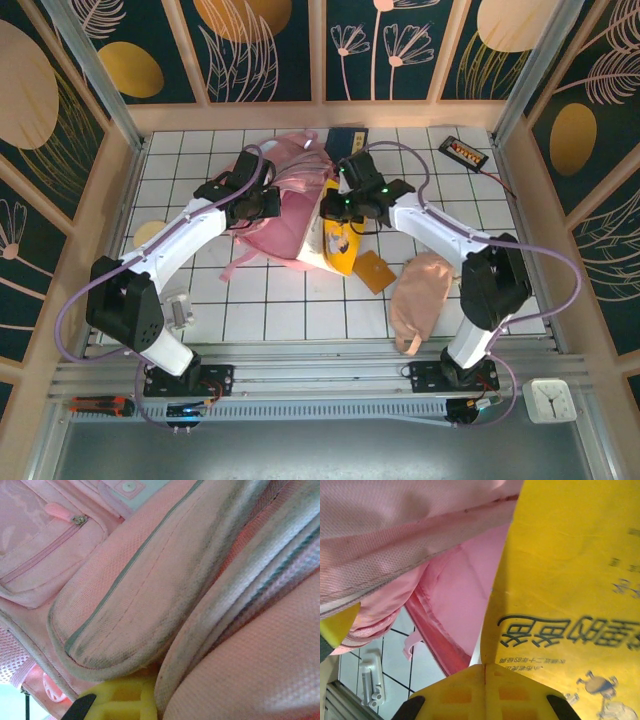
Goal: Pack books, pencil case, and school supplies into a backpack
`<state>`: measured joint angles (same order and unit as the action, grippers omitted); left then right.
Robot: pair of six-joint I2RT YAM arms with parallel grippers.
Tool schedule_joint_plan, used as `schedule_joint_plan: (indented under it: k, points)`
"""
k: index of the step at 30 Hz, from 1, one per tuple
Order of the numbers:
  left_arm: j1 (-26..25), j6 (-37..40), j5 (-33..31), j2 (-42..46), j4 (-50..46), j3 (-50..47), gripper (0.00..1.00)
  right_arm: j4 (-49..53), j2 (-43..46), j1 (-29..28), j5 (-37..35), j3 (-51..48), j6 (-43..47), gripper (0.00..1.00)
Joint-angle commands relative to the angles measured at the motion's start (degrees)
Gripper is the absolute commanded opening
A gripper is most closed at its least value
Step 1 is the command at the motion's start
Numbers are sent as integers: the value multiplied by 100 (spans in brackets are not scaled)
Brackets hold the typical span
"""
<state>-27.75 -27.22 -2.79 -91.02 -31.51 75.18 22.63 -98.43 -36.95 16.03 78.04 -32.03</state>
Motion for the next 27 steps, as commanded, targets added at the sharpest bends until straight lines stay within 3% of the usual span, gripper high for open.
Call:
schedule_joint_plan:
  k: [1, 13, 14, 16, 20, 24, 27]
  points:
    - [26, -430, 312, 131, 145, 235, 0, -1148, -318, -184, 490, -157, -115, 0]
    - [-230, -677, 660, 309, 193, 402, 0, -3985, -1276, -57, 438, -386, -1436, 0]
    - [-238, -741, 713, 353, 282, 315, 0, -4118, -1347, -38, 462, -367, -1524, 11]
    - [-239, -811, 764, 384, 351, 211, 0, -4046, -1457, -5, 567, -202, -1559, 43]
    - [-232, -777, 755, 374, 378, 104, 0, -2904, -1149, -7, 254, 55, -1022, 76]
    - [-235, -698, 766, 321, 386, 129, 0, -1441, -499, -25, -230, -71, -541, 79]
    - [-233, -653, 765, 279, 405, 154, 0, -643, -41, -17, -98, -353, -447, 75]
